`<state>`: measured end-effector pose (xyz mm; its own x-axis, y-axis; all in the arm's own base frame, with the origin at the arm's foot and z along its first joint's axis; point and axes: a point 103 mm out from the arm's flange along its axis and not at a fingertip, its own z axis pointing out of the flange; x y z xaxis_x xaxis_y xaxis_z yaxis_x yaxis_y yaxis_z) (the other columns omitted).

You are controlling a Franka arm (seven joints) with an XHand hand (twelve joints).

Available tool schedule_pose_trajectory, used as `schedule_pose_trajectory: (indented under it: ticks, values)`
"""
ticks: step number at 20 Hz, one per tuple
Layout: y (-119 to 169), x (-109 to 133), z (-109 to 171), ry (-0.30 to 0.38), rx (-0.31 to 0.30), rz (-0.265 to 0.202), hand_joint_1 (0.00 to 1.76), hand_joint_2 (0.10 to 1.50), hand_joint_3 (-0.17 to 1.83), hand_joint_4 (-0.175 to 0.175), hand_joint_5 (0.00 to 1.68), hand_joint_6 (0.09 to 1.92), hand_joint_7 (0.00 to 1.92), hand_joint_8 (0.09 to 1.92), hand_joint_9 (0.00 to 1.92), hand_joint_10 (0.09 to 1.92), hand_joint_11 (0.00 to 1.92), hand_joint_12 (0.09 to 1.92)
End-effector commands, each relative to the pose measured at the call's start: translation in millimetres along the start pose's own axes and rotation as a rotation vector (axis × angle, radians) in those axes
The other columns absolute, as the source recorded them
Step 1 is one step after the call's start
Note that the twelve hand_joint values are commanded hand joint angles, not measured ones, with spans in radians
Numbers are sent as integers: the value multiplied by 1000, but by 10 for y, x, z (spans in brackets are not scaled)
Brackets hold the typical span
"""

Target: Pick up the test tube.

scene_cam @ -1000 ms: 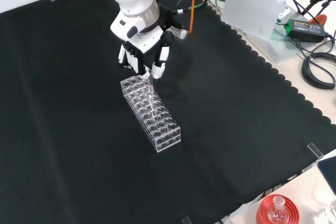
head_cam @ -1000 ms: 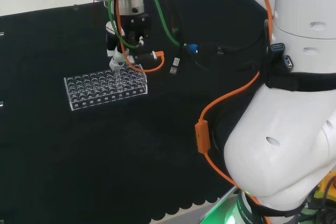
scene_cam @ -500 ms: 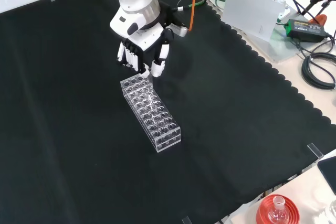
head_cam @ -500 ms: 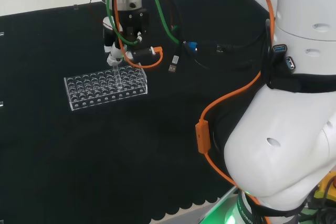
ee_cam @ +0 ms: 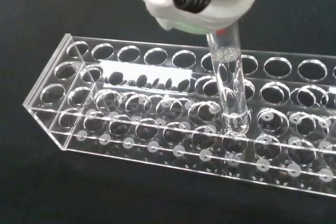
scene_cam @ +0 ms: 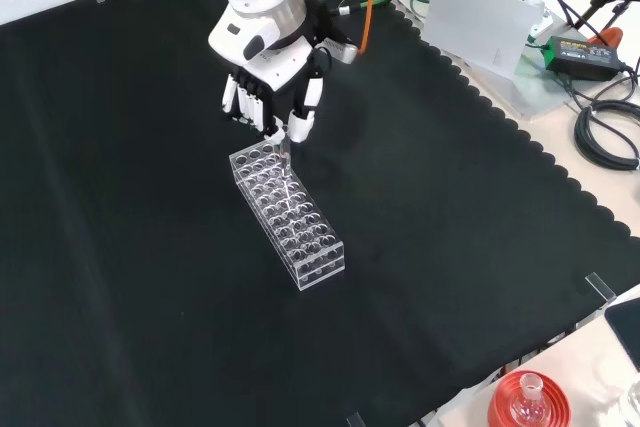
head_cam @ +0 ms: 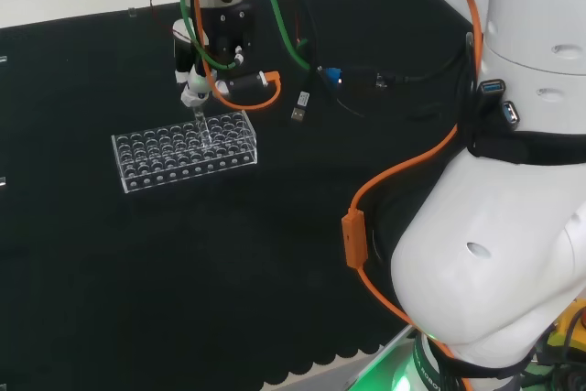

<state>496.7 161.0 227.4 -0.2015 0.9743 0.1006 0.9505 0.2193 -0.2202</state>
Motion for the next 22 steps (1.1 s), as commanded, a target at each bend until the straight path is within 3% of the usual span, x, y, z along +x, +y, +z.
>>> schedule_pose_trajectory:
  ticks: [1,17,22]
  values:
    - [-3,5,-39,-3,-1,-8,1407,963,73,-175,1166,684,1331,694,1131,557,731,1247]
    - [-58,4,-329,-18,-27,-36,1408,966,62,-175,1172,672,1338,683,1139,542,736,1244]
    - [-266,-51,-697,-4,-56,-35,1408,966,60,-175,1174,669,1340,679,1141,539,738,1243]
